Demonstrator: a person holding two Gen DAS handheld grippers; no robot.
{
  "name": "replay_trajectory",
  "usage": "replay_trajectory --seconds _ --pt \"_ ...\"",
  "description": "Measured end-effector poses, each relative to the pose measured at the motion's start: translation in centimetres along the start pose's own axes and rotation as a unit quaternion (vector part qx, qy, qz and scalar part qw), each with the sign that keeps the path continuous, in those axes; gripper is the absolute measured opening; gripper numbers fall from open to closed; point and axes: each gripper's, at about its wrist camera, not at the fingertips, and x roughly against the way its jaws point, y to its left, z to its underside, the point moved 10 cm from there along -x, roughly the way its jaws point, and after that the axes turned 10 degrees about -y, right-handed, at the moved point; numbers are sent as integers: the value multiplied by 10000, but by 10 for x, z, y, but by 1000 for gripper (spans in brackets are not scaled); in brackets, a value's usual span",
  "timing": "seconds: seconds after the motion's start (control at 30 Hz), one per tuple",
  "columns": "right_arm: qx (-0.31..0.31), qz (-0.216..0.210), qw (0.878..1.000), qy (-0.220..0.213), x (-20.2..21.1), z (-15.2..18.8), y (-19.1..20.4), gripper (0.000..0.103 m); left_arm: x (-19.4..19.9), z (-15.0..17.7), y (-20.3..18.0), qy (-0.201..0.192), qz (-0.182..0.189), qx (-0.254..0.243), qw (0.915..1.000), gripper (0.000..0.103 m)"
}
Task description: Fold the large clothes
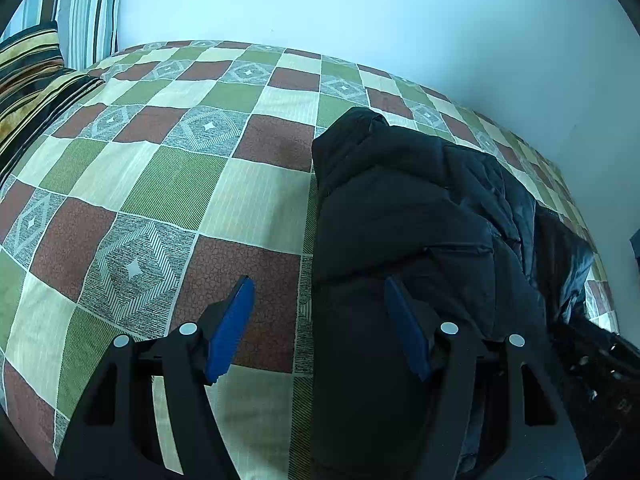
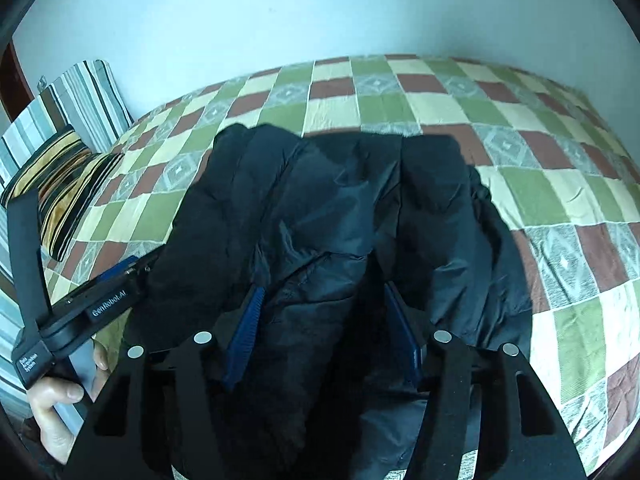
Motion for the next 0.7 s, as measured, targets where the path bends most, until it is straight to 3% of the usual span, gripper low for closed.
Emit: replay_trajectory --seconds 0.2,0.27,0.47,0.7 --pt "-96 -350 9992 156 -2 8 7 12 1 -1 -4 -37 6 -130 9999 67" --pt "-83 -313 9995 14 4 3 3 8 5 -4 -7 -34 102 -141 9998 67" --pt "-11 96 9988 -482 31 -25 -33 7 31 -19 -33 -276 549 -243 9978 67" --pt "-192 405 9989 -146 12 0 -91 6 17 10 -87 95 1001 -584 9932 67"
